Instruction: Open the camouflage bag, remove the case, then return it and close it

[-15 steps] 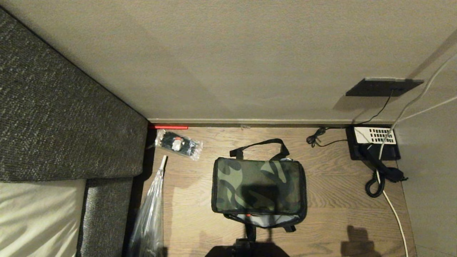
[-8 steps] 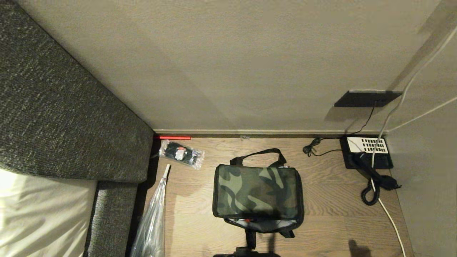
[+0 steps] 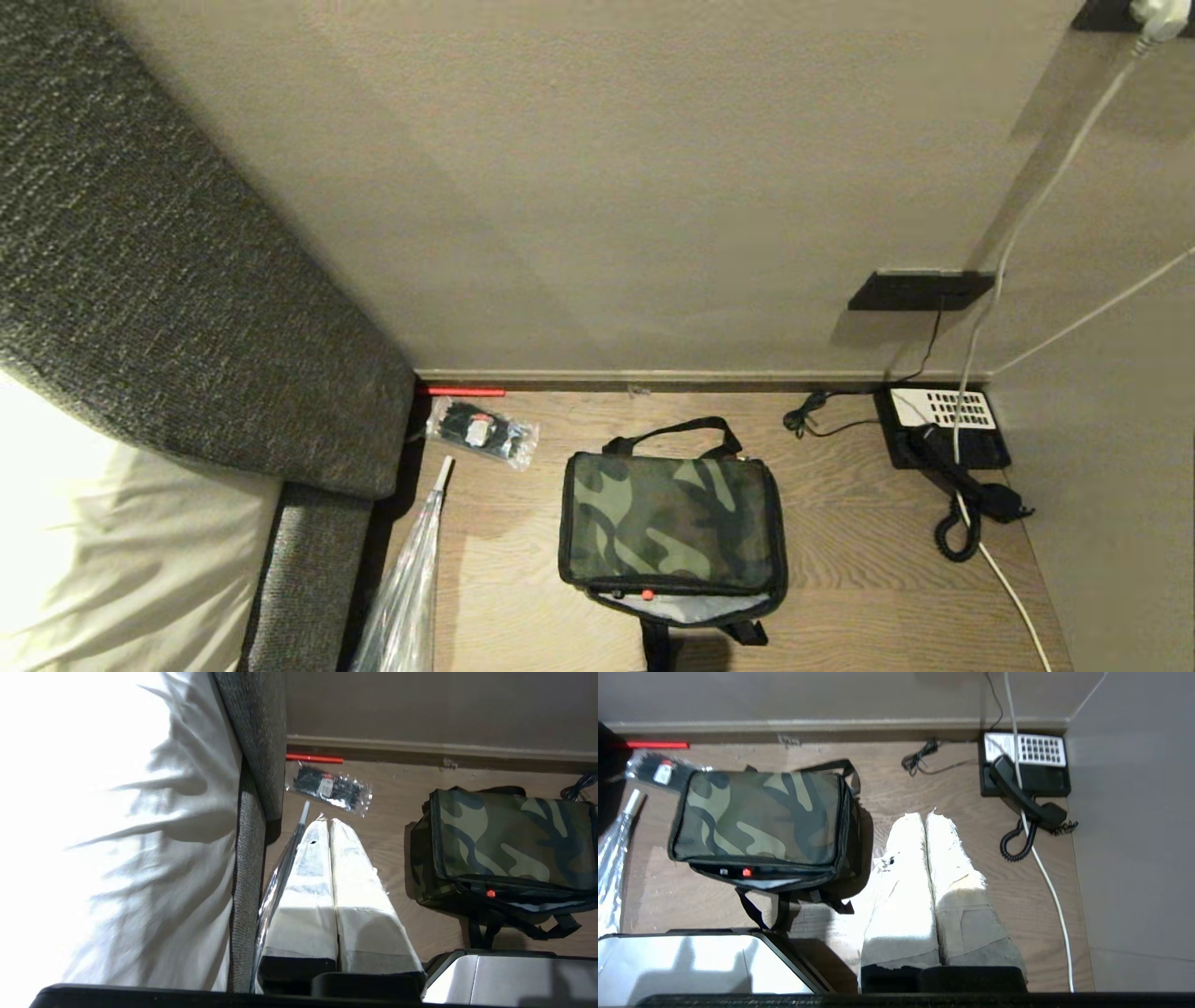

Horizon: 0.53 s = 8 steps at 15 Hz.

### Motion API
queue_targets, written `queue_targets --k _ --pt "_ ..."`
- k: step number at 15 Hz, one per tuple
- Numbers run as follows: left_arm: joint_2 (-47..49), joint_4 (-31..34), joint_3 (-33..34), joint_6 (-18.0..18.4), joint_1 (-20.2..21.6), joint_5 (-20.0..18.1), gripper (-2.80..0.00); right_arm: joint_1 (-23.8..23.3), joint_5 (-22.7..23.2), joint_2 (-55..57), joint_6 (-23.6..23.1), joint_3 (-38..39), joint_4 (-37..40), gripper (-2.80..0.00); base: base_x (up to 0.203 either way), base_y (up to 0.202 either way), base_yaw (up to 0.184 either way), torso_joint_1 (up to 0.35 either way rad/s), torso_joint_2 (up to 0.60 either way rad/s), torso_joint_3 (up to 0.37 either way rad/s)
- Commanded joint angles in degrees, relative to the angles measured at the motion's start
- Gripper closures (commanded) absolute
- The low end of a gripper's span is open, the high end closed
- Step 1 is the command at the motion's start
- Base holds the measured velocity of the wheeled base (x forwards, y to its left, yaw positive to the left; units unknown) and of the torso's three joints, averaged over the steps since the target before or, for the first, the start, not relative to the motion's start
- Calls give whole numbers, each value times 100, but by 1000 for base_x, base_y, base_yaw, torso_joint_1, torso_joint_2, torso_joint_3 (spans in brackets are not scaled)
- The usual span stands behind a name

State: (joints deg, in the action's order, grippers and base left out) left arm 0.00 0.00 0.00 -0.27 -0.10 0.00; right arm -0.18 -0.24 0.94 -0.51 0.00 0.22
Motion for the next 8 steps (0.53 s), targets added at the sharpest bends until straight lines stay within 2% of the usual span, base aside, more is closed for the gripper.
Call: queue_targets --k 1,8 --pt "0 -9 0 0 1 0 0 1 -2 12 -1 9 4 0 0 0 0 2 7 201" --pt "0 -9 0 0 1 0 0 1 -2 14 -7 9 -4 0 0 0 0 2 -1 207"
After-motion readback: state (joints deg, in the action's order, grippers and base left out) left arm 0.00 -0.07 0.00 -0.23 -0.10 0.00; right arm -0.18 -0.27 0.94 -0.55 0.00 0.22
